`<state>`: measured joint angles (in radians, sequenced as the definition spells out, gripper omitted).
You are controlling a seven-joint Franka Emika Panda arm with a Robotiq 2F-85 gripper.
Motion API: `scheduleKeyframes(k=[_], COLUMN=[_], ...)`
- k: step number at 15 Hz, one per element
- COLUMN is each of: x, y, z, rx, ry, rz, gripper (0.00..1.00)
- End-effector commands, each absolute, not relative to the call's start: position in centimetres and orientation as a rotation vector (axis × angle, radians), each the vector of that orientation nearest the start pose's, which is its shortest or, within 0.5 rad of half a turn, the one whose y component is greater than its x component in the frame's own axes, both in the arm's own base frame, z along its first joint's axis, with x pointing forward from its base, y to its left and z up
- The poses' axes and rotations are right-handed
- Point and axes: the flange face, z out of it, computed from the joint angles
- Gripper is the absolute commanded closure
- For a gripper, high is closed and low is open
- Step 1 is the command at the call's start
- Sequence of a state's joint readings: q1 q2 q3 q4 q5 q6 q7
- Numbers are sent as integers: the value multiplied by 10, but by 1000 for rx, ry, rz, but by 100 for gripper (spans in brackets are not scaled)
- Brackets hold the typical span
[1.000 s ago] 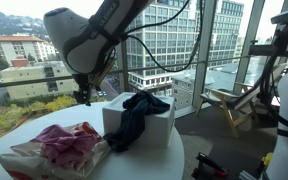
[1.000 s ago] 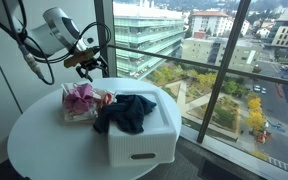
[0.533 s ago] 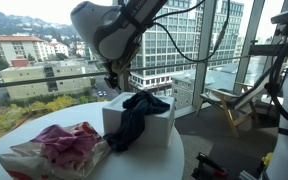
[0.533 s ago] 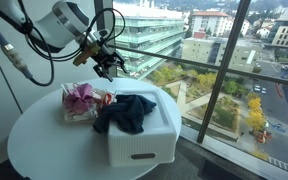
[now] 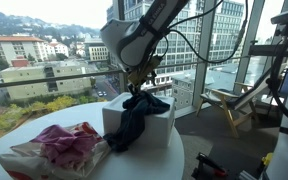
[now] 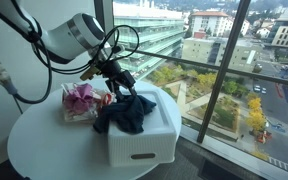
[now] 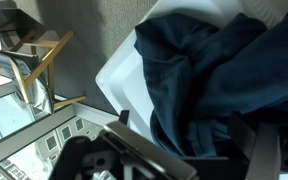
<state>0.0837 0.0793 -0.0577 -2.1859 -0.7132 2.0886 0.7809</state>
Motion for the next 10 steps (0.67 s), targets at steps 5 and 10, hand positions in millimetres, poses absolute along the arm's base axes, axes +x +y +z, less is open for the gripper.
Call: scheduleKeyframes(k=[5,10], x=[513,510], y=[-50,-57], z=[314,293], rx=[2634,2689], ry=[-810,-807], rz=[332,465], gripper=[0,0])
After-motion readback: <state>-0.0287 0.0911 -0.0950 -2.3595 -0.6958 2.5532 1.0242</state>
